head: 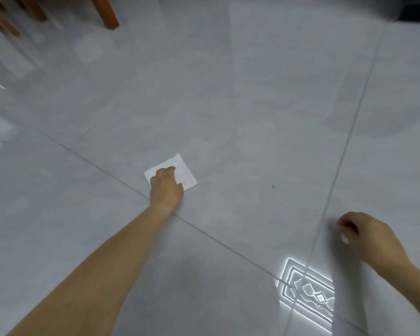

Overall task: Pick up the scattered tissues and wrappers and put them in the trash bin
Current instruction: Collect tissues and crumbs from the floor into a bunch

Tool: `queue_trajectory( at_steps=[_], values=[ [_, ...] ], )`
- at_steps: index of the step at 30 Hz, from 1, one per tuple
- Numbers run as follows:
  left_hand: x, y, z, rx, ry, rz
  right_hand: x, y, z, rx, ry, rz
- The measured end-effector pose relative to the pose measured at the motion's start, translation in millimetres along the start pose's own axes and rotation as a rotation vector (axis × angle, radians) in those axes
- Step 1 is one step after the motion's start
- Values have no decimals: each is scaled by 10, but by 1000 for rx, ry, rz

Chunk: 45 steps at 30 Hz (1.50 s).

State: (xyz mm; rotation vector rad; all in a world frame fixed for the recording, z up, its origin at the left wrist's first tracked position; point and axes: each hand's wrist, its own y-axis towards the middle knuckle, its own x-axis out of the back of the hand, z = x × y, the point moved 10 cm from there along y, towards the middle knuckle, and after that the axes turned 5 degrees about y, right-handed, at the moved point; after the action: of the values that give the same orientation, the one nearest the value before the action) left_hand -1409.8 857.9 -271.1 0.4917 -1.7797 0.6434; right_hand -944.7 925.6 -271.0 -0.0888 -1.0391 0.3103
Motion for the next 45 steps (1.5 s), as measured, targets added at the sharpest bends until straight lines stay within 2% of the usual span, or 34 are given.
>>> queue_trajectory(
  at_steps=[3, 5, 7, 9, 12, 14, 16, 19, 22, 24, 27, 30, 33, 35, 37, 39, 41, 45],
  values=[
    [-248, 168, 210, 12, 177, 132, -44, -61, 241, 55, 78, 0],
    [-351, 165, 181, -42, 252, 130, -40, -99, 338, 66, 127, -16],
    [-351, 77, 48, -89, 202, 79, -14, -140, 425, 75, 181, -35],
    [-371, -87, -234, -168, 117, 124, 27, -182, 536, 98, 211, -33],
    [-453, -575, -967, -408, 31, 277, 164, -258, 749, 159, 226, -20],
    [-429, -1037, -1569, -609, -23, 320, 296, -336, 914, 221, 202, -5],
    [-251, -1515, -2145, -794, -106, 313, 406, -449, 1072, 284, 155, 41],
    [213, -2064, -2780, -956, -273, 263, 679, -647, 1139, 283, 310, 88],
    [603, -2362, -3061, -911, -496, 266, 1191, -914, 992, 235, 511, -35],
    [823, -2636, -3270, -917, -643, 301, 1600, -1145, 816, 206, 529, -154],
    [1118, -3244, -3720, -1077, -767, 368, 2265, -1564, 584, 240, 468, -301],
    [1276, -3847, -4166, -1211, -863, 519, 2930, -2038, 306, 275, 288, -429],
    [1336, -4406, -4587, -1411, -723, 494, 3446, -2486, -119, 220, 155, -576],
    [1333, -4657, -4866, -1540, -544, 355, 3666, -2697, -491, 126, 149, -640],
    [1246, -4782, -5149, -1620, -338, 207, 3753, -2822, -840, 15, 165, -633],
    [1066, -4797, -5399, -1636, -144, 142, 3727, -2860, -1066, -60, 177, -587],
    [880, -4743, -5559, -1597, -17, 150, 3657, -2838, -1121, -82, 84, -555],
    [730, -4685, -5647, -1579, 27, 126, 3381, -2601, -1078, -54, -30, -426]
  ],
)
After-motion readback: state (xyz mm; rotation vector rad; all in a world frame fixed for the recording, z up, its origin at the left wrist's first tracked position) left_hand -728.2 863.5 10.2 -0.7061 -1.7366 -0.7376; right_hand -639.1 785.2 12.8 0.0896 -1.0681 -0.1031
